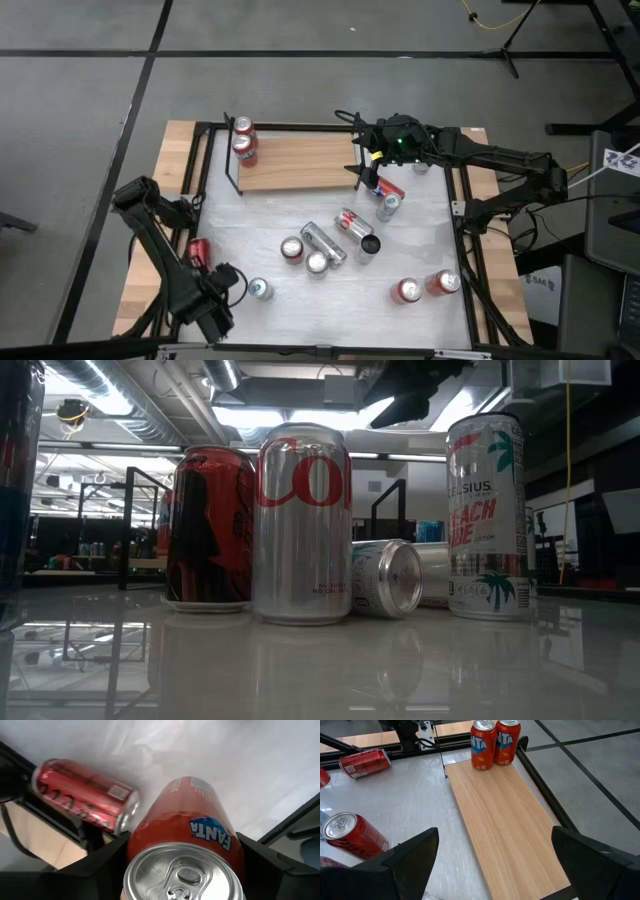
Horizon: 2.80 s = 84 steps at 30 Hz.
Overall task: Place canned beverage on shelf
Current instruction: Put the red soda can on the shelf aligned with the other red soda cans
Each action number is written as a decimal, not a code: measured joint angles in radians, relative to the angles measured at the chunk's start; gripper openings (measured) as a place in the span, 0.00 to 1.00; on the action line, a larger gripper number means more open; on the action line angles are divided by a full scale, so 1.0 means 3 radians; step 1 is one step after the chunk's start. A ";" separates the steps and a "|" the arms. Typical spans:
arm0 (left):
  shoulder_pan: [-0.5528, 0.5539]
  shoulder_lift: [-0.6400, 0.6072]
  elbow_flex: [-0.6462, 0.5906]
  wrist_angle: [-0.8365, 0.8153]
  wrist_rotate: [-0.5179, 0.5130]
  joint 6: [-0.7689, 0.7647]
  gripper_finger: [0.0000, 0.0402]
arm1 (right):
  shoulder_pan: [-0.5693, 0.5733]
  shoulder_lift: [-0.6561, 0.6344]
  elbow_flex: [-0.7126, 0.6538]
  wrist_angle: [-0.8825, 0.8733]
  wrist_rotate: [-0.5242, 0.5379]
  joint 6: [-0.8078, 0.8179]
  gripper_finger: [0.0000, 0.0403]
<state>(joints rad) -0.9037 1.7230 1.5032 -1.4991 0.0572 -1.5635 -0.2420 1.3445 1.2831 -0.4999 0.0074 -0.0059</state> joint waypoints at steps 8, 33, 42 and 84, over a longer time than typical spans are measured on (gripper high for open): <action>0.0416 -0.0510 -0.0015 -0.0262 -0.0078 0.0036 0.72 | 0.0001 -0.0001 0.0000 -0.0001 0.0000 -0.0001 0.94; 0.3082 -0.1003 -0.0015 -0.0243 -0.0132 0.0448 0.72 | 0.0001 0.0000 0.0000 0.0010 0.0000 0.0004 0.94; 0.3817 -0.1003 -0.0015 -0.0109 -0.0136 0.0524 0.72 | 0.0001 0.0000 0.0000 0.0010 -0.0001 0.0005 0.94; 0.4876 0.0080 -0.0019 0.0804 0.0257 0.1118 0.83 | 0.0001 0.0000 0.0000 -0.0019 -0.0001 0.0004 0.94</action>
<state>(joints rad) 0.5591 1.7470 1.4976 -1.2580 0.1344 -1.2281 -0.2419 1.3445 1.2831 -0.5056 0.0071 -0.0048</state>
